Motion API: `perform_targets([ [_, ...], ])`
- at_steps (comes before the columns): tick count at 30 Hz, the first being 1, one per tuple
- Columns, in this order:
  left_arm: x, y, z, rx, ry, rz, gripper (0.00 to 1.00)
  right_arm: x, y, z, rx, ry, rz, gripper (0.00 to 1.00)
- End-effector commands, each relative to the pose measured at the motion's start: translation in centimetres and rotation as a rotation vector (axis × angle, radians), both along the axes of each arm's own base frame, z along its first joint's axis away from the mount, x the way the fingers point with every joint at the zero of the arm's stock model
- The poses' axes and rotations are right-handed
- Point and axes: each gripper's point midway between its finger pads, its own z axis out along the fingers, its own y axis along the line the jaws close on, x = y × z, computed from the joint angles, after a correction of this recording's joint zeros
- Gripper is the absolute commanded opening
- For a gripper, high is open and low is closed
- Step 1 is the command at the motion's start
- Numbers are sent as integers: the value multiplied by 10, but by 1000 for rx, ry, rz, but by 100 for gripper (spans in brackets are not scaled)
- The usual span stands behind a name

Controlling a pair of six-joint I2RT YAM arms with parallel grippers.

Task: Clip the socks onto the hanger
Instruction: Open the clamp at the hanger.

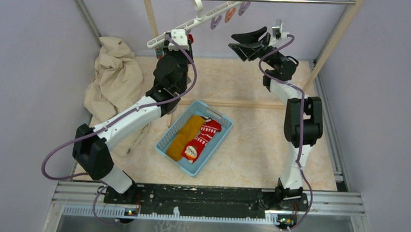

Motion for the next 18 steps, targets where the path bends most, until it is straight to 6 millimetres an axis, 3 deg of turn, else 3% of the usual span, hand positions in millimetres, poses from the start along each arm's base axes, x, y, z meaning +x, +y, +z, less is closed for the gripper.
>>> perform_targets([
  [1,-2,7,12,-35,-9,-7,44,-10,3,22,53,-168,27,48],
  [8,-2,2,11,-28,3,-38,44,-4,9,25,74,-168,50,48],
  [18,-8,7,16,-22,4,-38,44,-6,35,29,102,-177,132,48],
])
